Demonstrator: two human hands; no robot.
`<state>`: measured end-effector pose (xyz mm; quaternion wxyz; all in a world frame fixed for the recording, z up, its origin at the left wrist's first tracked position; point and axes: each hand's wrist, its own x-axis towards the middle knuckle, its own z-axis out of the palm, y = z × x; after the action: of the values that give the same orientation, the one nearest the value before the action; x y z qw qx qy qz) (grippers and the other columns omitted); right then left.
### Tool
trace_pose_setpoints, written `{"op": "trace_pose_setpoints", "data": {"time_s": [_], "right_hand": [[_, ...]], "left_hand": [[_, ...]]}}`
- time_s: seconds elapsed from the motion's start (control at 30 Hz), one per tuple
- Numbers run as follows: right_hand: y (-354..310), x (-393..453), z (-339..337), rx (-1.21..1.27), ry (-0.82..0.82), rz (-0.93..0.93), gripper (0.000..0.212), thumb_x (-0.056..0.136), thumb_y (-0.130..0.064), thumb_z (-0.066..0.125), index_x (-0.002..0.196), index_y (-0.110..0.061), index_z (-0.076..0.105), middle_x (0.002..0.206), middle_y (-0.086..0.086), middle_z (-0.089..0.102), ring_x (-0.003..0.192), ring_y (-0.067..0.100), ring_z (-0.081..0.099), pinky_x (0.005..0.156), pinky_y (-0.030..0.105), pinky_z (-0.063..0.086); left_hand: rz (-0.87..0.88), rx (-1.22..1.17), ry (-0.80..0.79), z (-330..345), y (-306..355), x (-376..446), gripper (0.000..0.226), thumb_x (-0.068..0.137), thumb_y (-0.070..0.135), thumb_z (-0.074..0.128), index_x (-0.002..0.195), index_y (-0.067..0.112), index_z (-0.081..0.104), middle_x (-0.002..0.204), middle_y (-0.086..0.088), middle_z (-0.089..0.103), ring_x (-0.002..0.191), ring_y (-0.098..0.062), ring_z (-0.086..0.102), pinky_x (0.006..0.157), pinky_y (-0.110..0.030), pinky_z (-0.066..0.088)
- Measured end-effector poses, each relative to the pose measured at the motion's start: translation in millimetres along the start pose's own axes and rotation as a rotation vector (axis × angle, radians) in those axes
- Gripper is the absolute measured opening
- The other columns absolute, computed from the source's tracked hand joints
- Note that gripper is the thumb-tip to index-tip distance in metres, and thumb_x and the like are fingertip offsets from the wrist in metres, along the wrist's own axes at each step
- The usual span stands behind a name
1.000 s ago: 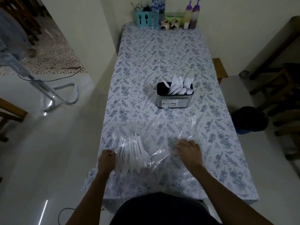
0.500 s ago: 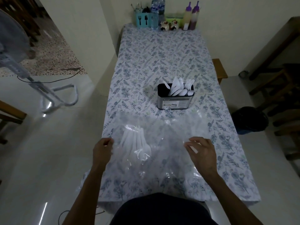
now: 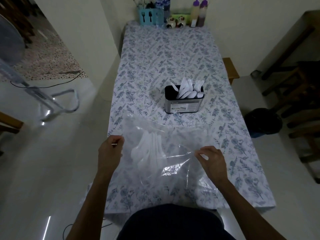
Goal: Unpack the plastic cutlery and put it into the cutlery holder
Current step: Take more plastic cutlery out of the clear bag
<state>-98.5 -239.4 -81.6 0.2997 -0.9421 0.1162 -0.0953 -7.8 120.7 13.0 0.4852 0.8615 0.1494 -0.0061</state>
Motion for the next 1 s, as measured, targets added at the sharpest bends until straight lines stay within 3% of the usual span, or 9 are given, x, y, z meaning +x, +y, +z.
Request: {"op": "trace_pose_setpoints", "data": {"time_s": [0.17, 0.37, 0.57, 0.73, 0.83, 0.9, 1.0], "right_hand": [[1.5, 0.5, 5.8, -0.002, -0.026, 0.029, 0.01, 0.077, -0.022, 0.087, 0.084, -0.021, 0.08, 0.093, -0.004, 0.071, 0.079, 0.017, 0.067, 0.08, 0.007, 0.033], [1.1, 0.2, 6.2, 0.011, -0.021, 0.045, 0.01, 0.079, -0.023, 0.086, 0.086, -0.023, 0.079, 0.097, -0.004, 0.071, 0.081, 0.018, 0.066, 0.077, 0.022, 0.043], [-4.0, -2.7, -4.0, 0.034, 0.031, 0.021, 0.011, 0.078, -0.017, 0.087, 0.085, -0.019, 0.08, 0.093, 0.0, 0.072, 0.085, 0.013, 0.067, 0.083, 0.019, 0.039], [-9.2, -11.6, -14.2, 0.098, 0.077, 0.052, 0.013, 0.086, -0.022, 0.081, 0.098, -0.018, 0.079, 0.103, 0.0, 0.071, 0.094, 0.016, 0.065, 0.09, 0.035, 0.052], [3.4, -9.4, -15.6, 0.055, 0.043, 0.307, 0.036, 0.094, -0.034, 0.07, 0.123, -0.012, 0.068, 0.117, 0.012, 0.067, 0.104, 0.027, 0.063, 0.089, 0.039, 0.054], [13.6, -3.8, -16.2, 0.033, -0.07, 0.498, 0.042, 0.094, -0.038, 0.066, 0.124, -0.008, 0.064, 0.116, 0.019, 0.067, 0.105, 0.035, 0.062, 0.088, 0.039, 0.05], [15.1, 4.3, -21.1, 0.04, -0.231, 0.594, 0.037, 0.095, -0.038, 0.065, 0.119, -0.011, 0.069, 0.115, 0.011, 0.072, 0.109, 0.03, 0.066, 0.09, 0.033, 0.047]], "left_hand": [[0.055, 0.001, 0.005, -1.6, 13.0, -9.1, 0.007, 0.097, 0.021, 0.066, 0.094, 0.022, 0.072, 0.083, -0.001, 0.071, 0.074, -0.023, 0.067, 0.07, -0.038, 0.058], [0.098, -0.005, 0.011, -7.7, 38.8, -15.4, 0.008, 0.097, 0.022, 0.066, 0.092, 0.027, 0.071, 0.08, 0.003, 0.07, 0.071, -0.017, 0.064, 0.072, -0.035, 0.052], [0.186, 0.012, 0.028, -19.7, 77.9, -33.0, 0.006, 0.098, 0.023, 0.066, 0.096, 0.026, 0.072, 0.089, 0.01, 0.072, 0.077, 0.001, 0.064, 0.072, -0.012, 0.046], [0.27, 0.024, 0.056, -23.5, 100.1, -49.3, 0.006, 0.098, 0.022, 0.066, 0.095, 0.024, 0.07, 0.091, 0.012, 0.07, 0.079, 0.004, 0.064, 0.07, 0.001, 0.04], [0.274, 0.066, 0.067, -24.6, 92.9, -48.0, 0.005, 0.099, 0.022, 0.065, 0.097, 0.024, 0.07, 0.097, 0.004, 0.071, 0.084, 0.001, 0.065, 0.072, 0.002, 0.039], [0.261, 0.082, 0.058, -26.5, 87.5, -47.3, 0.006, 0.099, 0.022, 0.064, 0.097, 0.023, 0.069, 0.098, 0.002, 0.071, 0.084, -0.002, 0.065, 0.07, 0.002, 0.039], [0.262, 0.083, 0.041, -28.4, 85.3, -50.9, 0.005, 0.099, 0.022, 0.064, 0.097, 0.024, 0.068, 0.1, 0.001, 0.071, 0.086, -0.004, 0.066, 0.07, 0.001, 0.041]]}}
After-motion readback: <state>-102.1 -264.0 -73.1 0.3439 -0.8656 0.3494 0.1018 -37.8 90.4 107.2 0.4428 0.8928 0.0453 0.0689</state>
